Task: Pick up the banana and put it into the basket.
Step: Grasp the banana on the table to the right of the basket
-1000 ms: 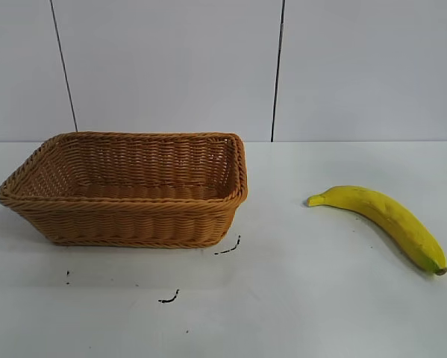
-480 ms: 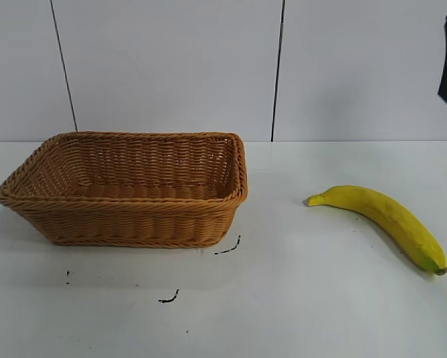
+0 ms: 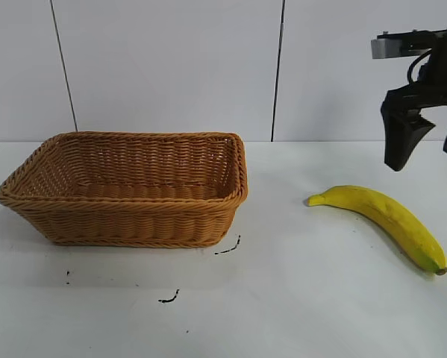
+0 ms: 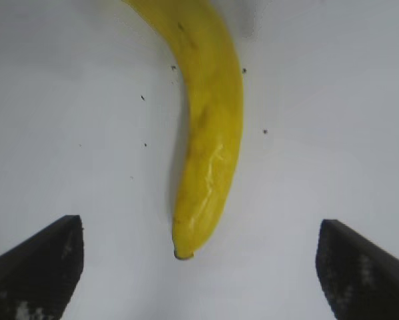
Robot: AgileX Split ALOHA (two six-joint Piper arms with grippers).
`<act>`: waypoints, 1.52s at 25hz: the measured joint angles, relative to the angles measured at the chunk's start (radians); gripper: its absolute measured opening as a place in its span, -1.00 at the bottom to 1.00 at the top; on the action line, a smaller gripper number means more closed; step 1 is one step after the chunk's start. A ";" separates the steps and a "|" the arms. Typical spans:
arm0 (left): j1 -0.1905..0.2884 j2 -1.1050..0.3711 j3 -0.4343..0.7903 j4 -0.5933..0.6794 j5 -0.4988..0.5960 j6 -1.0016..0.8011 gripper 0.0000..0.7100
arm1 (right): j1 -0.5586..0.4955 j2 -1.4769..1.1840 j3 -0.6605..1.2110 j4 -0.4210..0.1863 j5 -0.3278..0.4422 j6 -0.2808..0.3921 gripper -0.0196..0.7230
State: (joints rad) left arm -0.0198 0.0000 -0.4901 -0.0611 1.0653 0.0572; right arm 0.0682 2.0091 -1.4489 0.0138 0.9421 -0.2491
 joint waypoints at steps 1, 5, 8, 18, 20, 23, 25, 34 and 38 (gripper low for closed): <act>0.000 0.000 0.000 0.000 0.000 0.000 0.96 | 0.000 0.018 0.000 -0.003 -0.014 0.007 0.88; 0.000 0.000 0.000 0.000 0.000 0.000 0.96 | 0.000 0.090 0.000 -0.006 -0.060 0.020 0.88; 0.000 0.000 0.000 0.000 0.000 0.000 0.96 | 0.000 0.136 0.000 -0.006 -0.087 0.028 0.88; 0.000 0.000 0.000 0.000 0.000 0.000 0.96 | 0.000 0.160 0.000 -0.008 -0.124 0.033 0.62; 0.000 0.000 0.000 0.000 0.000 0.000 0.96 | 0.000 0.161 0.000 -0.007 -0.124 0.033 0.47; 0.000 0.000 0.000 0.000 0.000 0.000 0.96 | 0.000 0.168 0.000 -0.005 -0.123 0.034 0.37; 0.000 0.000 0.000 0.000 0.000 0.000 0.96 | 0.000 0.177 0.000 -0.005 -0.123 0.035 0.22; 0.000 0.000 0.000 0.001 0.000 0.000 0.96 | 0.000 0.163 -0.005 -0.006 -0.115 0.038 -0.09; 0.000 0.000 0.000 0.001 0.000 0.000 0.96 | 0.000 0.122 -0.081 -0.014 -0.021 0.038 -0.09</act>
State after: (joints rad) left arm -0.0198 0.0000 -0.4901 -0.0605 1.0653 0.0572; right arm 0.0682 2.1310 -1.5295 0.0000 0.9211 -0.2109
